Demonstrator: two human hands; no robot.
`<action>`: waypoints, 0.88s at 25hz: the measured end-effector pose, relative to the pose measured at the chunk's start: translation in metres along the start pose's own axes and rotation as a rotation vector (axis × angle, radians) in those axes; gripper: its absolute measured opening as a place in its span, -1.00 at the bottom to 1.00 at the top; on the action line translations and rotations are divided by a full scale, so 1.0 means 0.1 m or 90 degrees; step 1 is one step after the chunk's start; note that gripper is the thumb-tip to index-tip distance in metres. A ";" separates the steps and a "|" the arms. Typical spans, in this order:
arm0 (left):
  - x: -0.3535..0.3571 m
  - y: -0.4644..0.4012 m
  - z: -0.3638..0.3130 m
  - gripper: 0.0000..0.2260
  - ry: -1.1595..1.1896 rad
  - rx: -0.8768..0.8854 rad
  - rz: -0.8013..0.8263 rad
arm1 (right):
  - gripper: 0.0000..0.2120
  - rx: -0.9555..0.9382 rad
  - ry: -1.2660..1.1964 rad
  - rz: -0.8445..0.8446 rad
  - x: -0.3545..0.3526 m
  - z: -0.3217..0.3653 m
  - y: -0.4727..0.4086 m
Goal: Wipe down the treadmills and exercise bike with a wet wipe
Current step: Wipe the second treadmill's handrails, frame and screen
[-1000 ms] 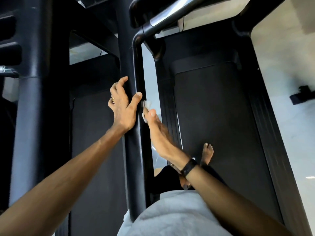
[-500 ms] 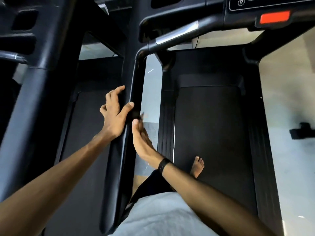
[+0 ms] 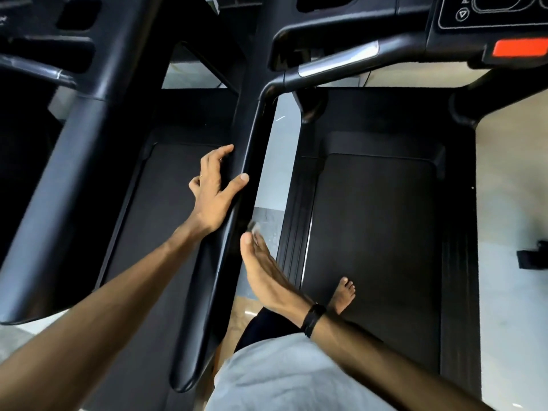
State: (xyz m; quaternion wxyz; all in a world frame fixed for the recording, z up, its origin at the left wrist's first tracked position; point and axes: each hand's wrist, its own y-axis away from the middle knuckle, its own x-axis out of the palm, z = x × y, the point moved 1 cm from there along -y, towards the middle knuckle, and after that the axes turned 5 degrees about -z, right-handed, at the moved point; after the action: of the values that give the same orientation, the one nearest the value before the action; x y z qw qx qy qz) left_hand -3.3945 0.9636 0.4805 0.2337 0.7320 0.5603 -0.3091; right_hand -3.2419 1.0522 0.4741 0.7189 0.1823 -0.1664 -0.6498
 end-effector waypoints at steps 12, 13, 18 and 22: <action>-0.01 -0.02 -0.02 -0.48 0.030 -0.021 -0.007 | -0.26 -0.062 0.043 -0.089 -0.16 0.33 -0.31; -0.01 -0.03 -0.03 -0.48 0.029 -0.019 -0.011 | -0.26 -0.043 0.050 -0.099 -0.20 0.34 -0.38; 0.01 0.00 0.01 -0.46 0.015 -0.013 0.000 | -0.25 0.017 0.038 0.019 -0.32 0.25 -0.25; 0.00 -0.08 -0.04 -0.40 -0.084 0.070 0.002 | -0.18 -0.027 0.055 -0.065 -0.40 0.40 -0.43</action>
State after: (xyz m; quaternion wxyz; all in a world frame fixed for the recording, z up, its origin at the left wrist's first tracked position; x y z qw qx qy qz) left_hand -3.4012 0.9682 0.4838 0.2301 0.7226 0.5247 -0.3866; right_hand -3.3028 1.0863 0.4890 0.6951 0.2029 -0.1118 -0.6806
